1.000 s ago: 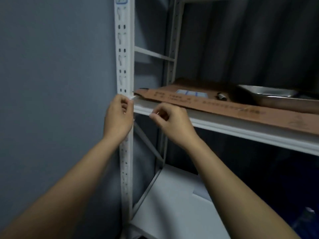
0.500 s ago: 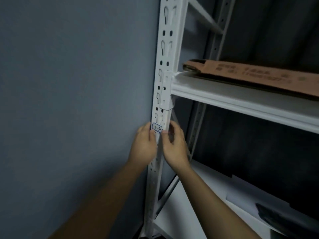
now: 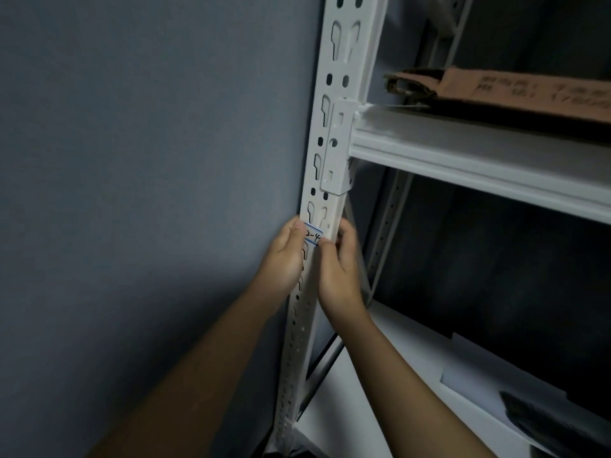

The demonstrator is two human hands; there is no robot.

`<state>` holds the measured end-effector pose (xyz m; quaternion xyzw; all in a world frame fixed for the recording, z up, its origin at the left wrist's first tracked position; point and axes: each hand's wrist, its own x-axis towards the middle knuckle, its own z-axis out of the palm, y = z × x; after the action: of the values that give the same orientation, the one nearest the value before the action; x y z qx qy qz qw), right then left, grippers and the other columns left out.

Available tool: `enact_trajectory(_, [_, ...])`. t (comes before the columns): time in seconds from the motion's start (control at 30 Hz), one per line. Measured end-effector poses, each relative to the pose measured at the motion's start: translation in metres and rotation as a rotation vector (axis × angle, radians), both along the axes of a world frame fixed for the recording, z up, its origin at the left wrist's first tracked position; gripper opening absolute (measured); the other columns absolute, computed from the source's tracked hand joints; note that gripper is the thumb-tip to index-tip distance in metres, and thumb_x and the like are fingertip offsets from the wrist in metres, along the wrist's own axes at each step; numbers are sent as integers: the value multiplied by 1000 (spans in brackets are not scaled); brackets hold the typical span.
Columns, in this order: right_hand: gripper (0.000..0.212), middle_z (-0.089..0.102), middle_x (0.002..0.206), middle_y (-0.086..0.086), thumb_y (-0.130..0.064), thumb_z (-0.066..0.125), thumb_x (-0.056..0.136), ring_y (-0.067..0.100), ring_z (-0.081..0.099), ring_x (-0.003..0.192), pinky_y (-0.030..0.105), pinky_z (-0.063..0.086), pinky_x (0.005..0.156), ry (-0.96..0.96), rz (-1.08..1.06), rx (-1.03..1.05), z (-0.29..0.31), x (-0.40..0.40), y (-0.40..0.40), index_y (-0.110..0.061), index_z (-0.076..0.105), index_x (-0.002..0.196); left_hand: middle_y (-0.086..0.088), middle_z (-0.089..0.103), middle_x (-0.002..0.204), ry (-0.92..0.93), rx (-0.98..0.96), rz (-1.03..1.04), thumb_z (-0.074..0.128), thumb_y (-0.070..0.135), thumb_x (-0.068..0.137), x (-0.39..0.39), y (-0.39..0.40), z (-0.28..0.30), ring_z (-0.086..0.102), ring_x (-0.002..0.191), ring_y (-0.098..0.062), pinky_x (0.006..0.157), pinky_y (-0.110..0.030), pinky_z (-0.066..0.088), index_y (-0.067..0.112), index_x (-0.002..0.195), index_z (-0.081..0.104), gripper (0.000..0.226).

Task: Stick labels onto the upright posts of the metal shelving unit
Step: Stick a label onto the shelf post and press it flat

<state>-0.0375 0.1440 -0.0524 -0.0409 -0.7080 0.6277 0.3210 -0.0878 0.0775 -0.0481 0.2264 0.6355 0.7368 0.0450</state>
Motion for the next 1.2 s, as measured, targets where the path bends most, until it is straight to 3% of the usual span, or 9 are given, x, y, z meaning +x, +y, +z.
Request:
enact_trajectory(0.13, [38,60,109,-12,-3,40,94,-2,58,97,5,44,71,-34,12,-100,7,-2,-4,-37,45,110,17,63,102,5,21,-24,28,21,104,0,-1,-1,60,99,3,91,-16,44,34,102,55,29])
enact_trajectory(0.3, [56,62,114,-2,9,35,84,11,61,101,21,49,77,-77,11,-95,3,-3,-6,-42,43,104,8,66,109,2,33,-56,29,21,104,-3,-4,-4,61,109,-10,102,-32,44,31,104,57,30])
enact_trajectory(0.47, [28,65,106,-11,-23,46,88,-3,62,90,18,47,76,-89,9,-77,1,-1,-2,-43,47,108,3,65,117,-10,37,-87,30,25,104,-6,-5,-7,59,113,-10,107,-36,40,28,113,56,27])
enact_trajectory(0.63, [26,59,100,-19,-12,39,97,-17,56,78,3,42,66,-92,-38,-75,5,-5,-6,-36,43,109,0,63,122,12,52,-109,33,31,101,-8,-5,-9,57,117,-11,108,-38,38,26,119,55,29])
enact_trajectory(0.73, [25,58,95,-18,-12,36,97,-14,56,76,10,44,67,-112,-60,-74,6,-6,-7,-35,42,105,0,63,123,23,53,-125,35,41,91,-8,-6,-11,56,118,-11,108,-37,38,26,120,56,38])
enact_trajectory(0.87, [23,59,93,-12,-11,35,96,-7,55,72,16,43,65,-125,-71,-118,12,-9,-8,-31,45,102,2,62,122,35,72,-129,31,23,103,-9,-6,-12,56,118,-9,106,-29,39,24,121,54,29])
enact_trajectory(1.0, [21,60,93,-7,-7,36,94,-1,54,76,19,41,66,-127,-75,-144,16,-11,-8,-23,46,104,13,63,112,45,60,-122,29,19,104,-8,-6,-10,57,112,-2,100,-21,40,35,107,55,31])
enact_trajectory(1.1, [35,62,95,-9,1,38,90,-5,60,77,14,47,66,-122,-69,-100,8,-9,-8,-31,48,101,10,65,110,36,67,-128,29,19,104,-6,-7,-9,60,108,-3,98,-22,43,34,105,57,32])
enact_trajectory(1.2, [35,65,101,-5,-10,41,78,-4,61,81,17,49,71,-119,-19,-103,-1,-4,-3,-32,51,103,6,66,112,27,79,-131,30,20,104,-5,-7,-9,61,109,-7,101,-29,44,33,105,58,31])
